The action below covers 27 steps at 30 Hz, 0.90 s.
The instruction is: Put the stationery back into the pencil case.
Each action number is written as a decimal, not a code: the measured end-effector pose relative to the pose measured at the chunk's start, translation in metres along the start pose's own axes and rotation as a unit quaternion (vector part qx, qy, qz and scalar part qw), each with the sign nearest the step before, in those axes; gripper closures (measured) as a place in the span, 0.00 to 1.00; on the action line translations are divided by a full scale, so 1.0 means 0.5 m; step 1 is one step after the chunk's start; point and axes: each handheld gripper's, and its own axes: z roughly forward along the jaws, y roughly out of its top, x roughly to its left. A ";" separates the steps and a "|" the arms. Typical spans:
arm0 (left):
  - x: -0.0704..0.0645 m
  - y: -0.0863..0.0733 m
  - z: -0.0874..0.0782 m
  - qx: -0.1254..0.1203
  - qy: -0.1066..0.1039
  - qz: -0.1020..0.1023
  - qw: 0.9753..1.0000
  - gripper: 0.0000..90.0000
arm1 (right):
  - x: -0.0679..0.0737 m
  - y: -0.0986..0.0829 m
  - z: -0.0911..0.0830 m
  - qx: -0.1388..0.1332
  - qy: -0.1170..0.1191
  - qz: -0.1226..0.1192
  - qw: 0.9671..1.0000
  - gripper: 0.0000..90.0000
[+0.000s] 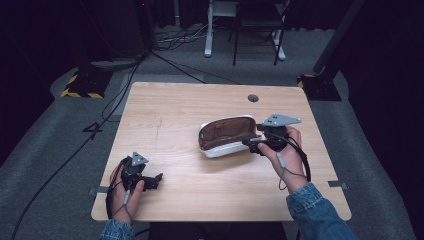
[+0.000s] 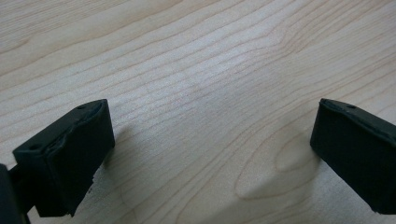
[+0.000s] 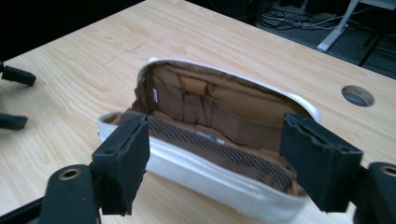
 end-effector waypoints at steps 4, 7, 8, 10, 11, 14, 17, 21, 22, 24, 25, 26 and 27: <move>0.000 0.000 0.000 0.000 0.000 0.000 1.000 0.00 | -0.015 -0.017 -0.023 0.003 -0.002 0.002 1.000 0.24; 0.000 0.000 0.000 0.000 0.000 0.000 1.000 0.00 | -0.030 -0.038 -0.039 0.008 -0.002 0.006 1.000 0.22; 0.000 0.000 0.000 0.000 0.000 0.000 1.000 0.00 | -0.035 -0.047 -0.044 0.013 -0.003 0.011 1.000 0.21; 0.000 0.000 0.000 0.000 0.000 0.000 1.000 0.00 | -0.044 -0.061 -0.051 0.015 -0.006 0.012 1.000 0.20; 0.000 0.000 0.000 0.000 0.000 0.000 1.000 0.00 | -0.049 -0.068 -0.056 0.015 -0.008 0.010 1.000 0.19; 0.000 0.000 0.000 0.000 0.000 0.000 1.000 0.00 | -0.064 -0.088 -0.070 0.011 -0.017 0.012 1.000 0.19; 0.000 0.000 0.000 0.000 0.000 0.000 1.000 0.00 | -0.079 -0.110 -0.083 0.015 -0.028 0.013 0.999 0.18; 0.000 0.000 0.000 0.000 0.000 0.000 1.000 0.00 | -0.092 -0.134 -0.091 0.026 -0.041 0.011 0.999 0.18; 0.000 0.000 0.000 0.000 0.000 0.000 1.000 0.00 | -0.098 -0.145 -0.094 0.032 -0.043 0.009 0.999 0.18; 0.000 0.000 0.000 0.000 0.000 0.000 1.000 0.00 | -0.107 -0.163 -0.099 0.040 -0.049 0.015 0.998 0.18; 0.000 0.000 0.000 0.000 0.000 0.000 1.000 0.00 | -0.112 -0.173 -0.101 0.044 -0.057 0.018 0.997 0.18; 0.000 0.000 0.000 0.000 0.000 0.000 1.000 0.00 | -0.117 -0.182 -0.102 0.046 -0.061 0.021 0.997 0.18; 0.000 0.000 0.000 0.000 0.000 0.000 1.000 0.00 | -0.121 -0.189 -0.104 0.048 -0.062 0.026 0.997 0.18</move>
